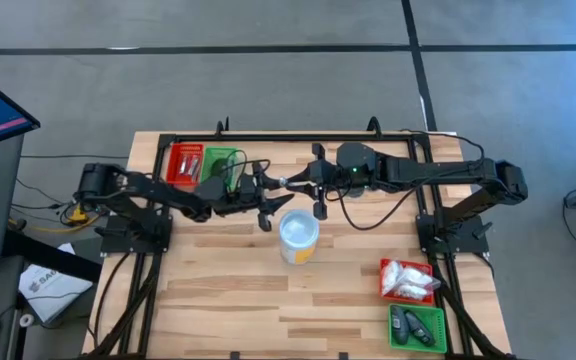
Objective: Pick & Place Travel size toiletries
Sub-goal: Put the silver nail clipper into the top red basket
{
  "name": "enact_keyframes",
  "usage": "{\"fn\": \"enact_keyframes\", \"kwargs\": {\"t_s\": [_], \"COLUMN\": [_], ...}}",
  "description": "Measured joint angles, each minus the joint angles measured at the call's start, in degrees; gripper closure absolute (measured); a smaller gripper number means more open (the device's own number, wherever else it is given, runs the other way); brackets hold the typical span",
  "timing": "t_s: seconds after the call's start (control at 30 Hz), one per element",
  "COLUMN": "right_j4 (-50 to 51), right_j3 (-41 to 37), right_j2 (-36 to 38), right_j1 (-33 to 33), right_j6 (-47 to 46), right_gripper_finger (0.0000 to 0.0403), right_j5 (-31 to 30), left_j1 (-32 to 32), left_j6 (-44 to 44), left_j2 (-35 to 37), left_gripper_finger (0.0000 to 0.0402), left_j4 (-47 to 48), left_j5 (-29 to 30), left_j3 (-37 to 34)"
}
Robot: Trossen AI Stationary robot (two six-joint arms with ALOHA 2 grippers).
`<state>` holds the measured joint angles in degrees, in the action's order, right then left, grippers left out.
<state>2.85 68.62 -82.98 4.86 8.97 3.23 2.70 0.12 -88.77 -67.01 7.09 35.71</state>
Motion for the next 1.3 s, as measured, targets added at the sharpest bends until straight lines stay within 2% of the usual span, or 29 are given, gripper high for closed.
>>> {"fn": "enact_keyframes", "kwargs": {"t_s": [0.3,0.57,0.8,1.07,1.3], "right_j4": [0.07,0.16,0.26,1.13,4.72], "right_j3": [0.00,0.00,0.00,0.00,-0.01], "right_j2": [0.02,0.02,0.07,0.00,0.08], "right_j1": [0.02,0.04,0.00,0.02,0.13], "right_j6": [0.03,0.00,0.02,0.36,0.64], "right_gripper_finger": [0.0355,0.0354,0.0346,0.0289,0.0255], "right_j5": [0.48,1.44,1.63,2.03,1.83], "left_j1": [0.02,0.09,0.11,0.04,0.04], "left_j6": [0.07,0.34,1.28,1.27,1.38], "left_j2": [-1.10,-1.10,-1.10,-0.21,3.69], "left_gripper_finger": [0.0262,0.0343,0.0343,0.0343,0.0343], "left_j4": [-0.02,0.01,0.03,0.47,1.23], "left_j5": [0.02,-0.92,-2.40,-2.90,1.68], "left_j3": [1.50,1.50,1.47,-0.41,-4.12]}}
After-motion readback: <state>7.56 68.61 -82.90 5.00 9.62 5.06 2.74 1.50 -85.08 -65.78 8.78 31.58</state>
